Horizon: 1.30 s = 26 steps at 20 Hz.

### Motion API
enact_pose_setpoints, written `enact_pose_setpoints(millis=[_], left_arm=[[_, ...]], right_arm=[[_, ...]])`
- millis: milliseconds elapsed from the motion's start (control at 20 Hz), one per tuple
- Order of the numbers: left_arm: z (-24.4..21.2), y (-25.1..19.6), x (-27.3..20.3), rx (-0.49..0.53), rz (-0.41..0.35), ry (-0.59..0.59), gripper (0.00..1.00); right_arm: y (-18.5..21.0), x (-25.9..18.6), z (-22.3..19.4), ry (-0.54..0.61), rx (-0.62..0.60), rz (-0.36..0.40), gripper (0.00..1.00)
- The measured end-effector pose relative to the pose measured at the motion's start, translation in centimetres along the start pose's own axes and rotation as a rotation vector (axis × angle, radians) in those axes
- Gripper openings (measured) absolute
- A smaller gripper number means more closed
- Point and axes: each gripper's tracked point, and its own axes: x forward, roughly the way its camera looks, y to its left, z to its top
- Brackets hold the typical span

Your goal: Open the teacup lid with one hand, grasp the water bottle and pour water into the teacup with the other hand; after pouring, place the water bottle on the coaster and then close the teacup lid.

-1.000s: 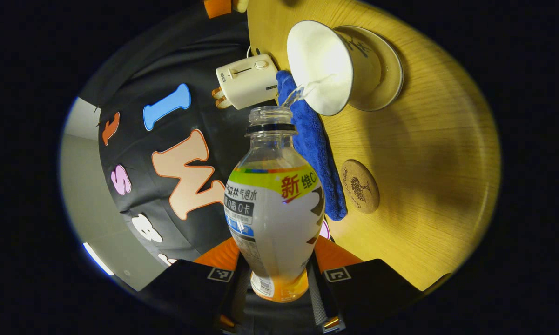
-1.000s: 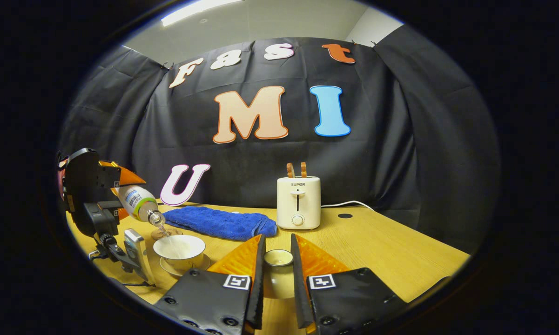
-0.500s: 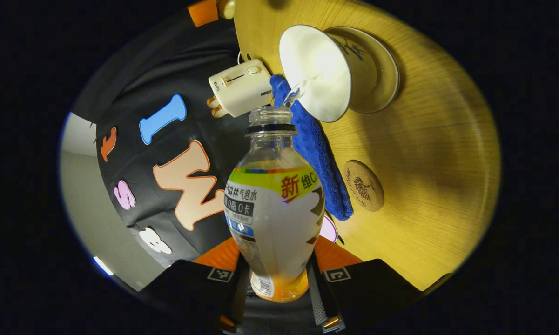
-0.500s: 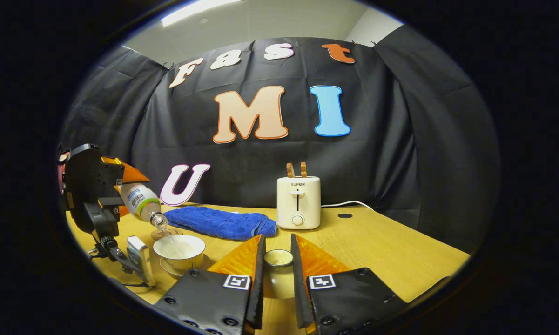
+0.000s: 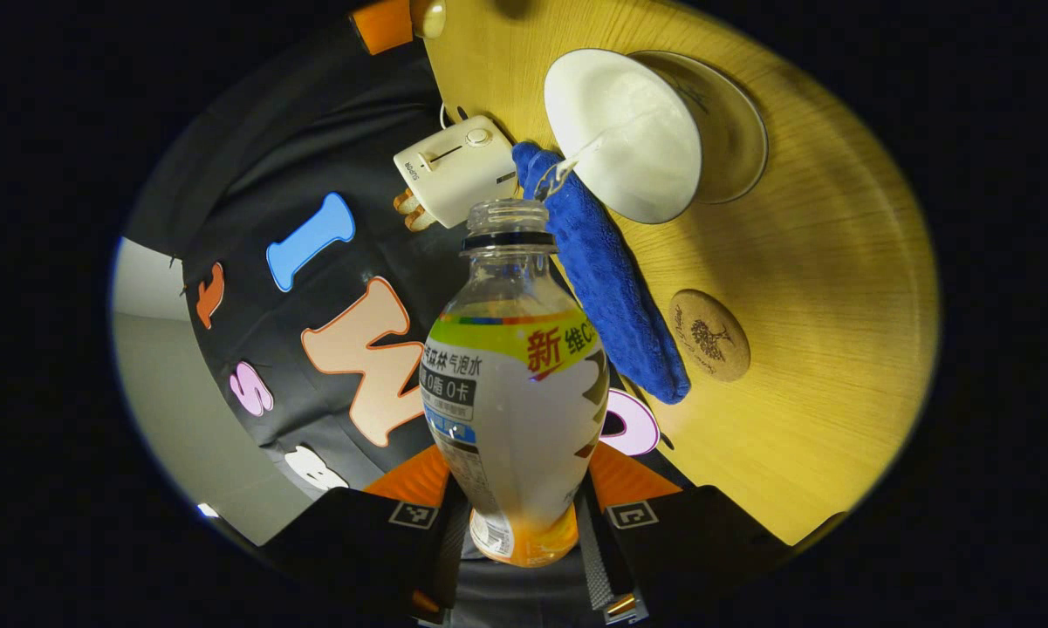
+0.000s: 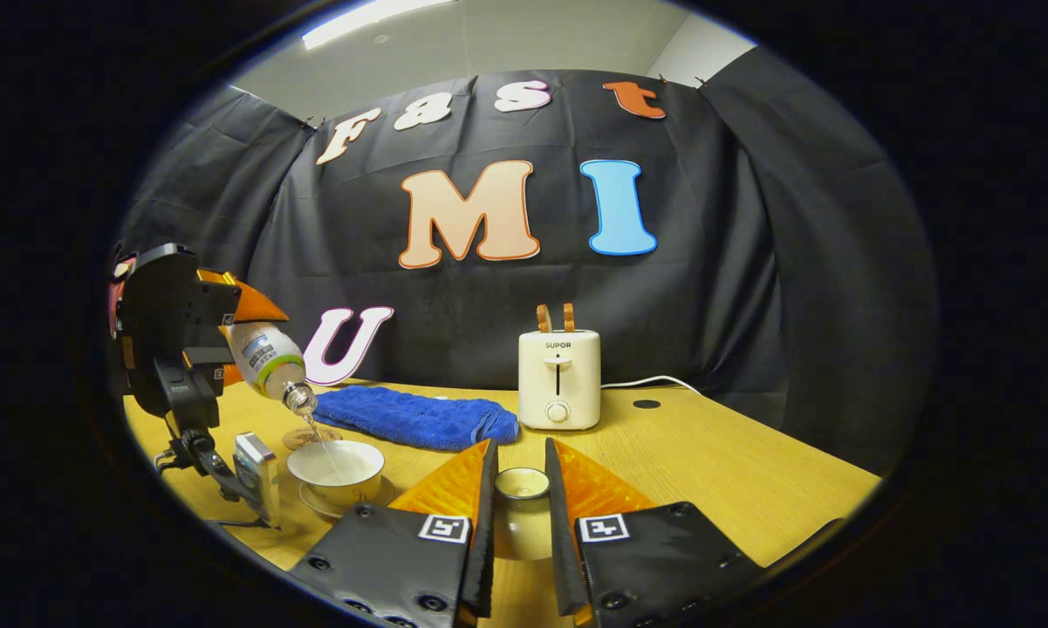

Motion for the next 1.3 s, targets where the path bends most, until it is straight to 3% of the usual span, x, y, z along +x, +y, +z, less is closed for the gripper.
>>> enact_pose_setpoints(millis=[450, 900, 1000, 1200, 1300], left_arm=[[-0.8, 2.3, 0.0, 0.083, 0.032, 0.006, 0.55], [-0.6, 1.1, 0.3, 0.07, 0.013, 0.0, 0.55], [-0.6, -0.5, 0.4, -0.017, -0.026, -0.006, 0.54], [0.0, -5.0, 0.1, -0.295, -0.118, -0.022, 0.54], [0.6, -6.9, 0.0, -0.489, -0.154, -0.042, 0.54]], right_arm=[[0.1, -0.1, 0.0, 0.0, 0.0, -0.001, 0.32], [0.1, -0.1, 0.0, 0.0, 0.0, -0.001, 0.31], [0.1, -0.1, 0.0, 0.0, 0.0, -0.001, 0.31], [0.1, -0.1, 0.0, 0.0, 0.0, -0.001, 0.31], [0.1, 0.0, 0.0, 0.0, 0.0, -0.001, 0.31]])
